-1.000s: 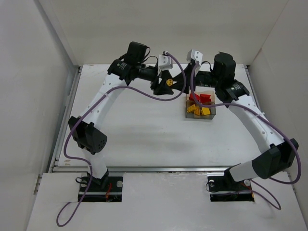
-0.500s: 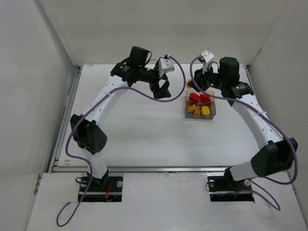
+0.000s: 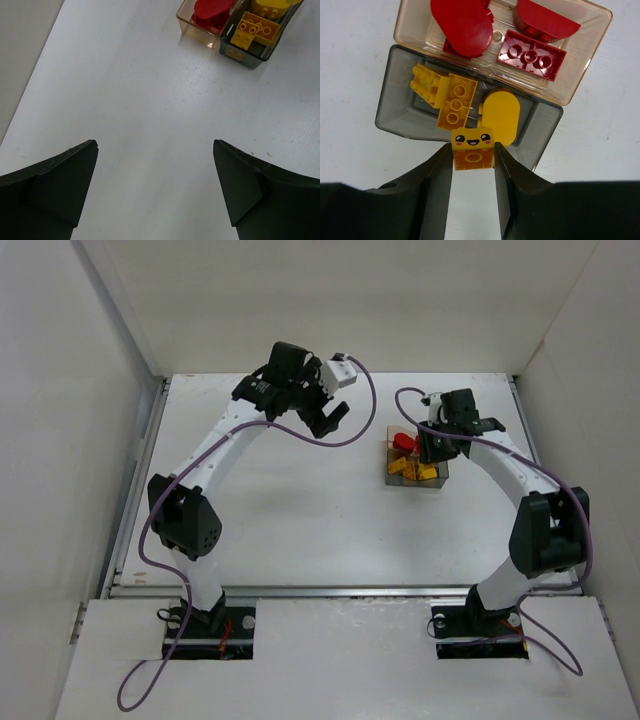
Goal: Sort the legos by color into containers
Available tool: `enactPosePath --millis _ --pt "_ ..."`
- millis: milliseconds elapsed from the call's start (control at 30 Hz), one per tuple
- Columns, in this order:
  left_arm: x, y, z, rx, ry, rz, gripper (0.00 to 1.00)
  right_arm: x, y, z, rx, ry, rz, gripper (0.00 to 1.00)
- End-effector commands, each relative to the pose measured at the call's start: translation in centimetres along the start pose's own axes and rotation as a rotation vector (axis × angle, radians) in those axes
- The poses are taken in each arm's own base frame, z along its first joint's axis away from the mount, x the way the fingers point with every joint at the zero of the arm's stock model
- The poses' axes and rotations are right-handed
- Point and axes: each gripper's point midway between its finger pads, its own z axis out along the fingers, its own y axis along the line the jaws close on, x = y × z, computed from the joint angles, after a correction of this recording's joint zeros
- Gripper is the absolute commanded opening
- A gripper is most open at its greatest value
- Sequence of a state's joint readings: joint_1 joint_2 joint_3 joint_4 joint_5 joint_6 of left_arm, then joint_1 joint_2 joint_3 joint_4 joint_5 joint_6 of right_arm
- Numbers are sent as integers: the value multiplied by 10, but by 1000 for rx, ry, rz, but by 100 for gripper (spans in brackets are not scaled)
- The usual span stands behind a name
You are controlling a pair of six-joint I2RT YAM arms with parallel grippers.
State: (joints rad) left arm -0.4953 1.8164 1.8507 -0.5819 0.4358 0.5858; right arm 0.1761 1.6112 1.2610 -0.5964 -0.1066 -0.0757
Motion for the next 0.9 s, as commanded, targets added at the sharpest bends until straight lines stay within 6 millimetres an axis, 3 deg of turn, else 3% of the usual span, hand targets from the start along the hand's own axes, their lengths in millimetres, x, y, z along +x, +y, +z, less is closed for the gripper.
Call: enactPosePath --millis 0,100,133,267,400,433,467,500,600,667,767,800,867 --pt "-14 6 -17 -59 -40 -3 100 -3 -13 -7 76 -4 38 14" --pt "-10 10 -15 -81 -28 -15 100 -2 -17 -6 97 9 48 39" --pt "-10 10 -15 -81 -28 -15 100 0 -19 -3 106 18 49 59" --pt "-9 11 -16 -89 -23 -15 100 -6 -22 -9 131 -3 57 86" --pt "-9 11 -16 -89 -23 -15 100 -22 -24 -20 142 -61 54 90" --pt "-9 11 -16 -89 -23 -15 100 -27 -23 -28 143 -84 53 92" --pt "-9 11 -16 -89 -23 -15 100 -37 -23 -34 143 -120 63 100" --pt "-9 11 -16 -89 -24 -24 100 -39 -28 -40 160 -136 80 100" --pt "-8 23 -18 -148 -21 -66 100 -72 -46 -74 192 -298 165 100" --pt "-13 46 -23 -280 -33 -108 100 -93 -63 -101 242 -433 230 100" --pt "-17 89 -42 -512 -76 -209 100 -95 -106 -126 353 -528 331 100" --pt "-10 114 -59 -662 -59 -249 100 -102 -116 -143 383 -590 368 100" --pt "-12 145 -88 -852 -111 -324 100 -86 -156 -160 552 -622 479 100"
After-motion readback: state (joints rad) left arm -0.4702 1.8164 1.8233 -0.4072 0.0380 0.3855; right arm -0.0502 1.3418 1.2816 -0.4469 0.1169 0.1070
